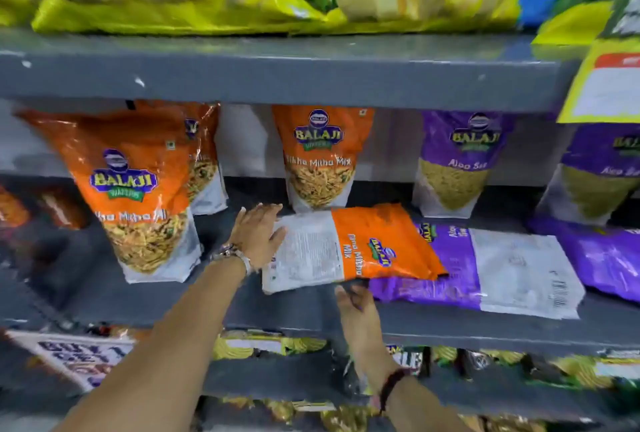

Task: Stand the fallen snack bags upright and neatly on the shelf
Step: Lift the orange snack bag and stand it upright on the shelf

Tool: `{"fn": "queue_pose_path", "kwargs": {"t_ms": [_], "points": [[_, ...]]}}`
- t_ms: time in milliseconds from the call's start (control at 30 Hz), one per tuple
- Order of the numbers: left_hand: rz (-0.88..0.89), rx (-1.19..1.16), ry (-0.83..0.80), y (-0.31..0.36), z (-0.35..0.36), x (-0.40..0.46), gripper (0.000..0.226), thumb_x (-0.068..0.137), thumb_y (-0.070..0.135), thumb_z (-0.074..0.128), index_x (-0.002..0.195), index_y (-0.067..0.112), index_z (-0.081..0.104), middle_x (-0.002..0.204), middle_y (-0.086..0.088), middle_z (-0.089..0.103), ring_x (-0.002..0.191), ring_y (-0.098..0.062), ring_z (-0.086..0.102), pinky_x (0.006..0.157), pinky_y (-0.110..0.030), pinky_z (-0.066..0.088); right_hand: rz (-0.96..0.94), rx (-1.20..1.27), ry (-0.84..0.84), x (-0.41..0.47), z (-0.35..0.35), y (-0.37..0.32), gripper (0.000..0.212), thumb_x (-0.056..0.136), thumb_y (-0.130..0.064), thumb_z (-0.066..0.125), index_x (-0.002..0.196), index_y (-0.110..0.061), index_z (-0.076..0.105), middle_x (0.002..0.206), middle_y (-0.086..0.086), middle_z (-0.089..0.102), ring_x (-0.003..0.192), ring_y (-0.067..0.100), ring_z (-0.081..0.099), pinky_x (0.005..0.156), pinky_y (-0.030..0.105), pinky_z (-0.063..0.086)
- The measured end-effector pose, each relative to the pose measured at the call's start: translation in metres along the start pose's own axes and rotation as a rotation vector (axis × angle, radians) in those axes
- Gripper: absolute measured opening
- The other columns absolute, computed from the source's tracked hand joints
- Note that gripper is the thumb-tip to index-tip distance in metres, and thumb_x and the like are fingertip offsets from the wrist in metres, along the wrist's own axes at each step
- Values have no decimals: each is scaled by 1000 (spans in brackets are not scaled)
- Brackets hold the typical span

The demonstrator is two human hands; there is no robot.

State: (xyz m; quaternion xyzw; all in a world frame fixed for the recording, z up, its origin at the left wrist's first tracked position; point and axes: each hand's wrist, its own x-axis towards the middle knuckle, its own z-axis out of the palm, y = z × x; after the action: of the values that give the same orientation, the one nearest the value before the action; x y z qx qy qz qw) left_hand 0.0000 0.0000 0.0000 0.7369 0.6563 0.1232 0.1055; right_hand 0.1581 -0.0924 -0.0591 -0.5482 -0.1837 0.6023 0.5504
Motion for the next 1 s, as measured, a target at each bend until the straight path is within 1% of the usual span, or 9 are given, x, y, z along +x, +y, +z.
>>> {"fn": "queue_pose_path", "kwargs": {"t_ms": [133,233,367,467,633,700,767,867,1000], "points": [[31,-50,-109,-16,-2,30,51,90,31,40,137,13,29,144,-13,39,133,-27,33,114,-39,12,68,0,-25,17,24,9,11,84,-21,59,82,-24,49,67,-8,45,61,5,44,60,16,38],[-15,-130,-250,-19,-2,52,55,89,46,35,135,17,32,144,-13,40,130,-30,38,110,-37,24,77,39,-73,14,38,7,21,83,-21,60,102,-23,53,88,-7,60,88,14,52,83,28,40],[-32,-221,-456,-10,-2,68,54,87,48,40,129,15,42,136,-8,48,123,-27,46,97,-30,37,102,112,-57,12,48,4,36,78,-23,66,112,-21,55,108,3,65,96,18,59,86,31,45],[-38,-354,-496,-11,-4,73,49,83,45,51,116,9,55,104,-5,55,98,-22,53,75,-26,39,113,96,-45,19,48,4,40,76,-21,68,114,-21,56,110,7,68,97,21,64,82,32,51],[-4,-415,-532,-19,-5,64,34,79,45,58,80,11,56,66,4,45,60,-8,40,49,-18,29,18,55,-86,13,37,5,33,76,-15,68,107,-23,58,109,5,68,95,20,65,66,26,58],[43,-560,-509,-19,-5,54,28,72,43,63,77,16,56,66,5,46,61,-6,41,45,-13,29,-91,8,-91,7,30,4,35,73,-18,72,105,-23,59,110,3,69,95,19,66,68,29,58],[62,-774,-476,-21,-7,42,25,67,36,67,86,23,59,76,8,54,71,-6,49,53,-10,37,-206,-69,-106,1,23,-1,51,64,-28,79,110,-23,58,113,2,68,101,19,65,84,38,55],[66,-951,-404,-22,-9,29,56,55,35,71,108,21,56,91,8,60,80,-6,56,55,-9,44,-372,-270,-111,5,11,-23,52,65,-21,79,111,-14,56,109,2,69,100,15,65,83,27,56],[22,-1066,-217,-23,-5,18,62,57,24,68,115,17,48,103,-1,59,92,-16,57,65,-26,50,-587,-640,-143,32,7,-62,46,64,-16,79,105,-12,57,101,1,69,95,19,65,85,37,53]]}}
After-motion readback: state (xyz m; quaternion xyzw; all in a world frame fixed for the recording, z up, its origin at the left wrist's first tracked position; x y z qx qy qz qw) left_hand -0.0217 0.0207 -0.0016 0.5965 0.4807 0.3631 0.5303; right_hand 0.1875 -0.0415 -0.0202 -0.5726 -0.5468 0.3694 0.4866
